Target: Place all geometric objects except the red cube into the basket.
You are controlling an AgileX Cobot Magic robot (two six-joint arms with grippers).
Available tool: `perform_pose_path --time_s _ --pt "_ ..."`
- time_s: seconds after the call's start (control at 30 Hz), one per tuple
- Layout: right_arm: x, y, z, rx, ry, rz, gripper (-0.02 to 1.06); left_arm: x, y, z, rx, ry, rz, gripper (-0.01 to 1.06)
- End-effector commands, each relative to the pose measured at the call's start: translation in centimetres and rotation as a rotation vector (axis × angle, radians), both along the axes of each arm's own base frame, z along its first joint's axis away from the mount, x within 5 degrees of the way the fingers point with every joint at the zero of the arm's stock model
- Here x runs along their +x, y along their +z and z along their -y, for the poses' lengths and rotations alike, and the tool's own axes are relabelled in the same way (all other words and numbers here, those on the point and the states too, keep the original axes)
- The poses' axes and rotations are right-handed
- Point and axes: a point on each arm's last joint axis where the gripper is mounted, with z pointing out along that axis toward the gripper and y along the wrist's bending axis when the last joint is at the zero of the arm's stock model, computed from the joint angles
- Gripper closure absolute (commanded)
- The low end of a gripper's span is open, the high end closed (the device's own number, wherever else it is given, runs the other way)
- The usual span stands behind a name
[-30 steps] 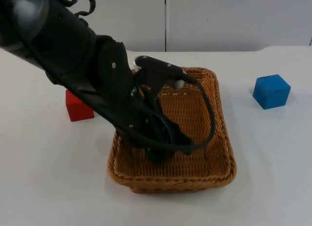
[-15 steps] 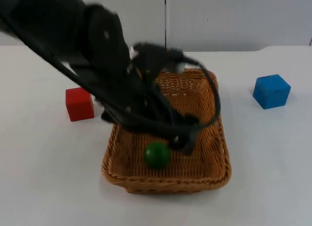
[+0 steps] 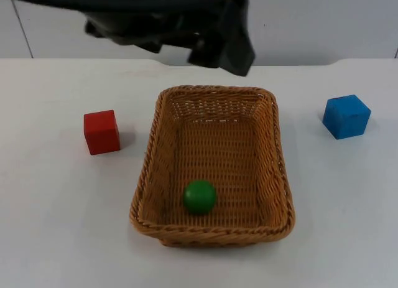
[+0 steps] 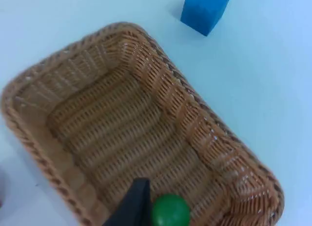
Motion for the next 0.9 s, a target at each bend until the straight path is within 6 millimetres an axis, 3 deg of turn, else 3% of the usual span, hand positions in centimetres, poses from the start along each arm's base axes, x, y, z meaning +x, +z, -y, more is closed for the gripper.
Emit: perform_pose_path --time_s 0.0,0.17,0.3,0.33,0.5,0.6,0.7,0.77,0.87 --pt "0.0 0.0 0.0 -0.013 -0.001 0.012 -0.01 -0.7 0.3 -0.6 0.02 0.002 0.005 0.0" --pt "0.0 0.0 0.0 -0.013 -0.001 0.012 -0.01 -1.6 0.7 -2.9 0.091 0.102 0.034 0.0" --pt "0.0 0.0 0.0 -0.013 -0.001 0.012 -0.01 -2.0 2.0 -6.9 0.156 0.278 0.034 0.0" --pt "0.0 0.0 0.0 -0.013 -0.001 0.012 -0.01 -2.0 2.0 -6.9 0.156 0.278 0.034 0.0" --pt "0.0 0.0 0.0 -0.013 -0.001 0.012 -0.01 -2.7 4.2 -11.4 0.13 0.446 0.062 0.0" --pt "0.0 0.0 0.0 -0.014 0.002 0.012 -0.01 -3.3 4.7 -13.0 0.13 0.505 0.06 0.0" --pt "0.0 0.1 0.0 -0.016 0.003 0.014 -0.01 -4.6 3.9 -14.7 0.122 0.558 0.041 0.0" --pt "0.0 0.1 0.0 -0.018 0.005 0.014 -0.01 -4.9 3.8 -14.8 0.116 0.558 0.041 0.0" --pt "0.0 0.3 -0.2 -0.035 0.034 0.029 -0.01 -6.7 1.6 -15.6 0.111 0.565 -0.01 0.0"
